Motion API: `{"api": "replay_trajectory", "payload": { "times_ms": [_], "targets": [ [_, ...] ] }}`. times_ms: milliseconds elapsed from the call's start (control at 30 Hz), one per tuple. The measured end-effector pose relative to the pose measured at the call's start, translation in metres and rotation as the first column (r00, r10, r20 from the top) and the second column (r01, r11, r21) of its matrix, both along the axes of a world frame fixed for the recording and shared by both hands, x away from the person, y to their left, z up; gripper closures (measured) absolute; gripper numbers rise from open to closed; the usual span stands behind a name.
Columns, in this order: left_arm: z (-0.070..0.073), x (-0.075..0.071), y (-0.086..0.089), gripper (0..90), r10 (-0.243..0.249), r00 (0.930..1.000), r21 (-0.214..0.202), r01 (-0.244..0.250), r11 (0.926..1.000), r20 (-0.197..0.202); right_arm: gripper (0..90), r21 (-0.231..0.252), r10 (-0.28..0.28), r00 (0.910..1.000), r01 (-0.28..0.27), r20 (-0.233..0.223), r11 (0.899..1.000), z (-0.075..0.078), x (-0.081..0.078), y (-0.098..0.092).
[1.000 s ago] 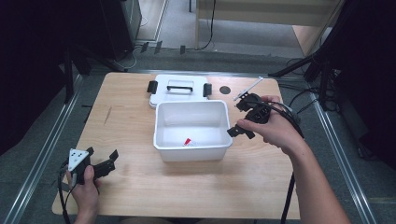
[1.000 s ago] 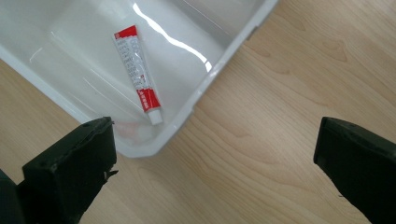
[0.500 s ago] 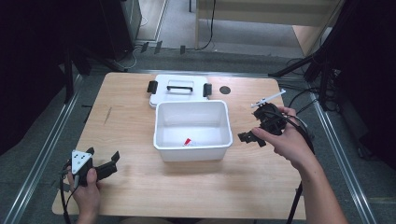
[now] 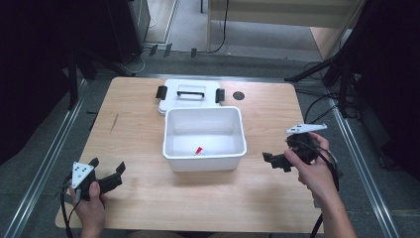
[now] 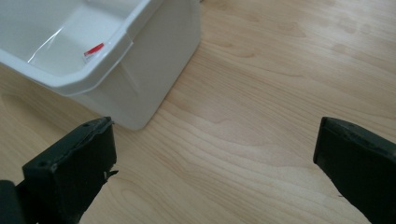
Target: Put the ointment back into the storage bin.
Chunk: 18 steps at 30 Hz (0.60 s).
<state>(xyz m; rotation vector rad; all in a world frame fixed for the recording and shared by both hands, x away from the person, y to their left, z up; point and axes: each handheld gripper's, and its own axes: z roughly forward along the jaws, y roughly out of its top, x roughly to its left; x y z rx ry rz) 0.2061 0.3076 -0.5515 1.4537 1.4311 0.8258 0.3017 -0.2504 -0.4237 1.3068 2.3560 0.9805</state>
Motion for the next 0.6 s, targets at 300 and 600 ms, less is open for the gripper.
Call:
{"api": "replay_trajectory", "payload": {
  "times_ms": [300, 600],
  "targets": [
    [0.0, 0.0, -0.001, 4.6, -0.005, 0.9999, 0.005, 0.005, 1.0, -0.01, 0.0, 0.075, -0.144, 0.9754, 0.133, 0.168, 0.988, -0.034, -0.024, -0.033],
    [0.0, 0.0, 0.0, 4.6, -0.007, 1.0, 0.001, 0.007, 1.0, -0.004, 0.0, 0.146, -0.248, 0.9343, 0.216, 0.256, 0.965, -0.062, -0.039, -0.061]
  ]
}}
